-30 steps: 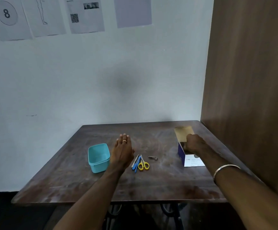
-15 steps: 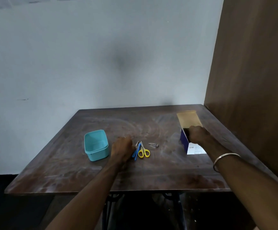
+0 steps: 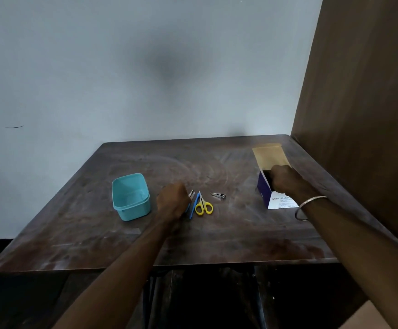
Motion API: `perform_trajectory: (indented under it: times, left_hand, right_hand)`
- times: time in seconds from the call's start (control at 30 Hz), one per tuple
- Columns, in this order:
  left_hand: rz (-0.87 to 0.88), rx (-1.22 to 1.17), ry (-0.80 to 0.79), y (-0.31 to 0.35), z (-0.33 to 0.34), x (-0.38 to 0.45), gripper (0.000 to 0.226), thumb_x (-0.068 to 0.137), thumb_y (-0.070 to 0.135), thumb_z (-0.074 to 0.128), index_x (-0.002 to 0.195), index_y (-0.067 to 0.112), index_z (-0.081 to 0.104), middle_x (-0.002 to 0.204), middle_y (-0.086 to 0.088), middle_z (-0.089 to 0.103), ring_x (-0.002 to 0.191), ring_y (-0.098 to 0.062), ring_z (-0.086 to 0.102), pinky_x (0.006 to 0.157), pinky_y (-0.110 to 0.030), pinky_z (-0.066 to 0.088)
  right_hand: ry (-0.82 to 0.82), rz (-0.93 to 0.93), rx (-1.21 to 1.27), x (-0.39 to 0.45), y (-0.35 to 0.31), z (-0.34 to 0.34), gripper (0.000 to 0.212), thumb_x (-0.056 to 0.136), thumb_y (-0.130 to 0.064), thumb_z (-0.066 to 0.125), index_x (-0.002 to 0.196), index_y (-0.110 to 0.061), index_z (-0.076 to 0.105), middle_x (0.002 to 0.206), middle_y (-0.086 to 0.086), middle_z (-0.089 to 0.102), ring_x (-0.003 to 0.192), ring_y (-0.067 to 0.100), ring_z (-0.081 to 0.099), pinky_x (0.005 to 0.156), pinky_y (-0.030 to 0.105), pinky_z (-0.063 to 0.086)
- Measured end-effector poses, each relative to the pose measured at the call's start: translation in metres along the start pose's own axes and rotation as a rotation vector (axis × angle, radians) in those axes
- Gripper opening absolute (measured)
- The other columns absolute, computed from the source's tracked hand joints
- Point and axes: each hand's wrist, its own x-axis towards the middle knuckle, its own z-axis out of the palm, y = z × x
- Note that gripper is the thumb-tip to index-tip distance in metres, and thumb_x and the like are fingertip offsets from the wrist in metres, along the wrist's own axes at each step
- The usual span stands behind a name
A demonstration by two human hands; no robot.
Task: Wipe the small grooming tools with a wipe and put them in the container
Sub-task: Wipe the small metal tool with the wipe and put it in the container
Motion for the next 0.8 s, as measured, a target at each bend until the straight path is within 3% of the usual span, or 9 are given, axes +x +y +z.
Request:
perform_trajectory:
  times: [0.2,0.3,0.4,0.5,0.6,0.73,0.8]
  left_hand:
    - [-0.049,-0.095,-0.033,0.0,-0.004,0.004,0.018,0.08,0.014,0.06,0.064,0.008,0.065,0.068,-0.009,0.064,0.073,-0.028,0.067,0.064,-0.035,0.053]
    - [-0.054,-0.175,-0.006,-0.001,-0.003,0.006,0.027,0.086,0.027,0.062,0.066,0.011,0.066,0.068,-0.007,0.064,0.073,-0.027,0.067,0.069,-0.035,0.054]
    - [-0.047,-0.274,0.042,-0.002,0.0,0.008,0.032,0.091,0.034,0.062,0.067,0.013,0.069,0.067,-0.006,0.067,0.069,-0.021,0.066,0.069,-0.035,0.053]
    - [-0.045,-0.37,0.117,0.001,0.001,0.01,0.029,0.094,0.03,0.06,0.072,0.013,0.069,0.073,-0.009,0.07,0.067,-0.017,0.063,0.068,-0.035,0.051]
    - [-0.026,-0.474,0.169,0.006,0.002,0.013,0.024,0.096,0.024,0.057,0.074,0.017,0.065,0.073,-0.005,0.066,0.064,-0.01,0.056,0.06,-0.024,0.043]
    - [-0.069,-0.716,0.215,0.01,0.006,0.023,0.012,0.092,0.018,0.061,0.083,0.015,0.067,0.073,0.004,0.065,0.063,-0.006,0.058,0.054,-0.02,0.039]
    - [-0.084,-0.861,0.222,0.011,0.009,0.028,0.005,0.089,0.013,0.066,0.086,0.015,0.067,0.074,0.002,0.068,0.067,-0.013,0.064,0.056,-0.022,0.047]
  right_hand:
    - [-0.02,0.031,0.133,-0.001,0.002,-0.009,0.014,0.093,-0.009,0.056,0.103,-0.003,0.063,0.108,0.024,0.062,0.085,0.036,0.062,0.062,0.035,0.049]
    - [-0.053,0.049,0.219,-0.002,0.005,-0.017,0.014,0.094,-0.006,0.051,0.087,-0.003,0.063,0.096,0.023,0.063,0.069,0.035,0.06,0.049,0.03,0.047]
    - [-0.065,0.051,0.301,-0.004,0.004,-0.023,0.021,0.087,0.004,0.049,0.073,-0.005,0.064,0.091,0.023,0.066,0.069,0.036,0.061,0.049,0.033,0.051]
    - [-0.031,0.023,0.281,-0.009,-0.001,-0.026,0.032,0.083,0.013,0.048,0.077,-0.008,0.072,0.088,0.016,0.066,0.074,0.04,0.065,0.048,0.034,0.054]
    - [0.019,-0.003,0.303,-0.009,-0.002,-0.026,0.035,0.083,0.015,0.048,0.076,-0.01,0.072,0.086,0.014,0.066,0.073,0.037,0.065,0.049,0.035,0.055]
    - [0.008,-0.063,0.252,-0.009,0.003,-0.027,0.035,0.082,0.014,0.056,0.067,-0.017,0.066,0.083,0.013,0.071,0.066,0.022,0.061,0.05,0.023,0.041]
    - [-0.005,-0.073,0.254,-0.01,0.004,-0.029,0.039,0.081,0.016,0.054,0.064,-0.018,0.064,0.078,0.011,0.07,0.065,0.023,0.061,0.049,0.021,0.04]
